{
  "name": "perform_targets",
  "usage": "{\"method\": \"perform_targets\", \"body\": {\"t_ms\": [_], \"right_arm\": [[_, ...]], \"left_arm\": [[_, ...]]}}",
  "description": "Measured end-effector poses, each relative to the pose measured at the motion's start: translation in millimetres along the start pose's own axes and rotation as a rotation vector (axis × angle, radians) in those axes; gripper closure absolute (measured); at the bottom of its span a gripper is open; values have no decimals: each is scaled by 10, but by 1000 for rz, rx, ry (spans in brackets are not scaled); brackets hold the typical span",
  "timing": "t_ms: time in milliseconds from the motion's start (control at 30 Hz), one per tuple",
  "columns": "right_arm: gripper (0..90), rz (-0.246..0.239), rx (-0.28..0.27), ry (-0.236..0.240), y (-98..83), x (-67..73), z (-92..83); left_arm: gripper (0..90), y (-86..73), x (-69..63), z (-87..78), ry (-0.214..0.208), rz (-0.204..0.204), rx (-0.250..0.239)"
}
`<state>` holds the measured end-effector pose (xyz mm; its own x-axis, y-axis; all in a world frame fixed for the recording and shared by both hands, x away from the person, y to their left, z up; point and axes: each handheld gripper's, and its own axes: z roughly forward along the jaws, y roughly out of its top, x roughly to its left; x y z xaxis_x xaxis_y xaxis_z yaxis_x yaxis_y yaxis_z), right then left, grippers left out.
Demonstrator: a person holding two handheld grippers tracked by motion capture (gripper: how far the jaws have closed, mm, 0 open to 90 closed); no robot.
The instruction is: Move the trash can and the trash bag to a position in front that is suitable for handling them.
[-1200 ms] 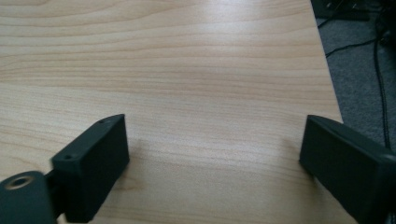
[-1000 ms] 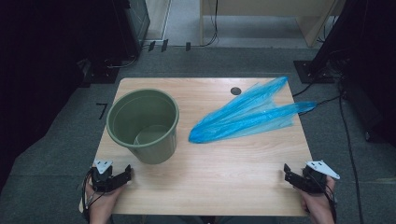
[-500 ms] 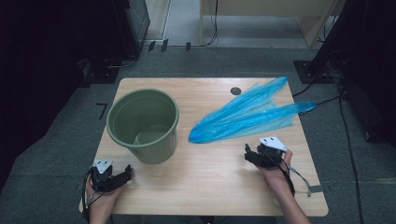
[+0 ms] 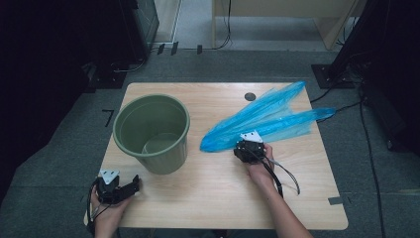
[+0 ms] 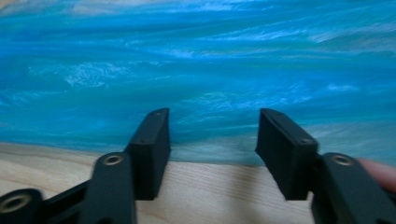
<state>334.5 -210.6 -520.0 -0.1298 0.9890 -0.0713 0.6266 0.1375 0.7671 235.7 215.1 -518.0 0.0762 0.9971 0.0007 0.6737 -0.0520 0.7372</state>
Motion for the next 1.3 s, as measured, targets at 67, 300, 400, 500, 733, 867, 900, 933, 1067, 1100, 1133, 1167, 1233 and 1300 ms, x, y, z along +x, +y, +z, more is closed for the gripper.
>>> {"method": "perform_targets", "body": {"t_ms": [67, 300, 400, 500, 733, 867, 900, 933, 1067, 1100, 1133, 1167, 1233, 1300], "right_arm": [[602, 14, -6, 37, -2, -15, 13], [779, -5, -3, 134, -43, -110, -27], [779, -26, -9, 158, -102, -185, -82], [752, -53, -10, 173, -176, -265, -161], [692, -113, -18, 192, -384, -518, -376], [676, -116, -19, 206, -528, -739, -520], [676, -116, -19, 206, -528, -739, -520], [671, -109, -17, 204, -574, -813, -566], [539, -85, -9, 196, -709, -1040, -708], [528, -75, -14, 190, -727, -1074, -737], [527, -56, -29, 184, -735, -1101, -772], [518, -29, -48, 188, -728, -1121, -809], [519, 16, -89, 193, -667, -1129, -880], [523, 29, -129, 191, -569, -1087, -931]], "left_arm": [[155, 0, 0, 0, 0, 0, 0], [155, -1, 0, 0, 0, -1, -1], [155, -1, 0, 0, 0, 0, -1], [155, -1, -2, 1, 0, -2, -2], [155, -1, -1, 1, 0, -2, -2], [155, -2, 4, 0, 0, -11, -5], [155, -2, 4, 0, 0, -11, -5], [155, -2, 5, 0, 0, -13, -6], [155, -11, 13, -11, -7, 6, -3], [156, -13, 26, -18, -5, 6, 0], [157, -8, 48, -26, 5, -4, 7], [168, 2, 76, -30, 14, -21, 10], [175, 42, 134, -39, 14, -74, -2], [289, 100, 169, -45, -1, -139, -47]]}}
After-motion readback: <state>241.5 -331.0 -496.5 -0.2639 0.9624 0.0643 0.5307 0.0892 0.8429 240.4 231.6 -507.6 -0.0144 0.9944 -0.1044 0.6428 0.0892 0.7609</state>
